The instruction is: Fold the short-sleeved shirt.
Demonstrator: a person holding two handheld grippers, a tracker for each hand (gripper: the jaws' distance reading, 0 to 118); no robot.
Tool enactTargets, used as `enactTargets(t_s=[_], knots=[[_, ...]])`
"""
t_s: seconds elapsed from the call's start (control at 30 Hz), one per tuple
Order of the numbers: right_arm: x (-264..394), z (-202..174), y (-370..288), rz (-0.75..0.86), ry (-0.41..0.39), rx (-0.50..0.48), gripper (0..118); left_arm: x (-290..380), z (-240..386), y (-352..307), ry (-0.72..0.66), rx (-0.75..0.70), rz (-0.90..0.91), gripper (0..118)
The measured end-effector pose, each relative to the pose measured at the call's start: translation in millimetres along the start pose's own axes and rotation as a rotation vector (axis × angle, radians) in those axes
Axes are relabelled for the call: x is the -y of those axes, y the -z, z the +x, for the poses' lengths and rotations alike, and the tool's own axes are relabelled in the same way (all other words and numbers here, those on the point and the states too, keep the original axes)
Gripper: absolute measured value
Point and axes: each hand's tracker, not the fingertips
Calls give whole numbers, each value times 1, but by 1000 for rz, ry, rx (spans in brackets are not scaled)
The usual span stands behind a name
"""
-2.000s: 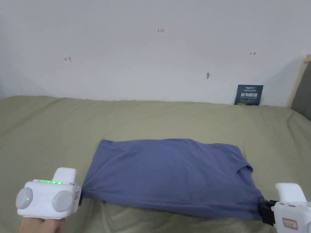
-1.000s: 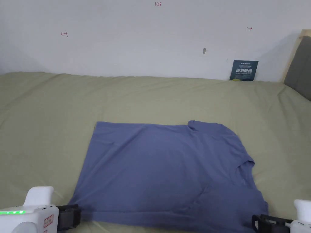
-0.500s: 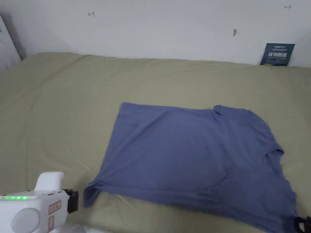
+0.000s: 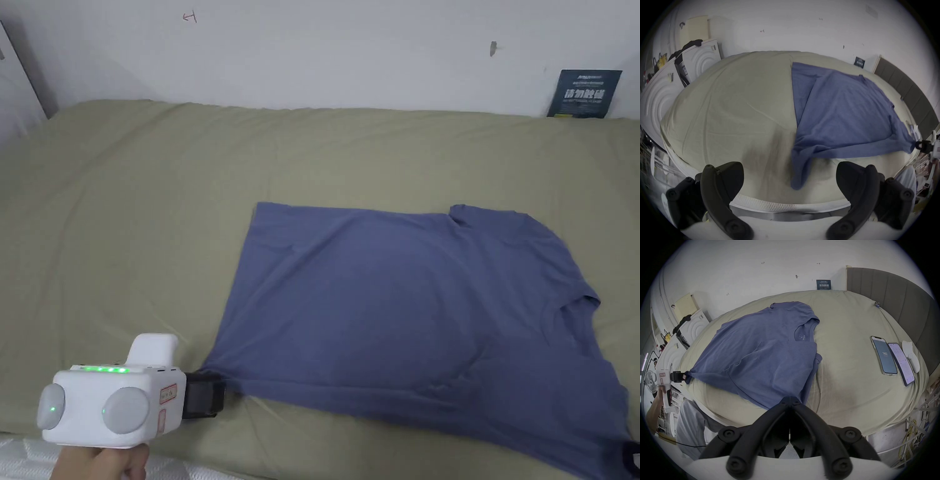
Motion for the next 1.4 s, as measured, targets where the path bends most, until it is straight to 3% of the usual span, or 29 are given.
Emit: enactTargets(t_s=[0.03,0.07,0.1,0.13,0.17,0.3,0.33,0.4,0.43,0.57,0.8,0.87,0.9,0.93,1.0,1.07,1.2,1.4], knots=[[-2,2,0,-2,1,4,0,0,-3,7,18,-19,-22,75],[-2,0,-1,-4,1,8,0,-2,9,5,32,-46,-32,75],[-2,-1,-1,-5,0,8,0,-2,15,0,41,-43,-29,62],[-3,3,-1,-11,5,1,0,1,13,-3,30,10,-20,25],[-4,5,-2,-10,5,1,0,3,13,-7,12,7,-1,2],[-5,12,1,-11,5,2,1,3,20,-14,19,-1,-9,2],[-5,12,1,-9,8,23,19,1,29,-18,36,-30,-15,2],[-2,26,8,-18,51,63,100,1,40,-25,31,-23,-16,2],[1,35,15,-33,46,53,118,2,43,-28,31,-24,-14,2],[2,39,42,-45,53,51,118,-5,38,-28,22,-2,-29,2],[-1,35,72,-126,-2,45,116,-9,38,-27,23,-8,-38,2],[-1,32,76,-154,-34,47,86,-9,38,-26,23,-15,-42,2],[0,31,77,-151,-55,62,76,-8,38,-26,23,-17,-43,2],[0,26,68,-122,-108,126,64,-9,37,-25,24,-14,-46,2],[0,26,55,-127,-96,50,11,-7,38,-24,28,-10,-49,2],[-1,29,46,-91,-55,-13,8,-6,38,-22,37,-13,-54,2],[-5,23,42,-86,-114,25,8,-6,36,-21,33,-13,-54,2],[-16,28,39,-58,-90,0,8,-15,31,-30,35,-10,-34,2]])
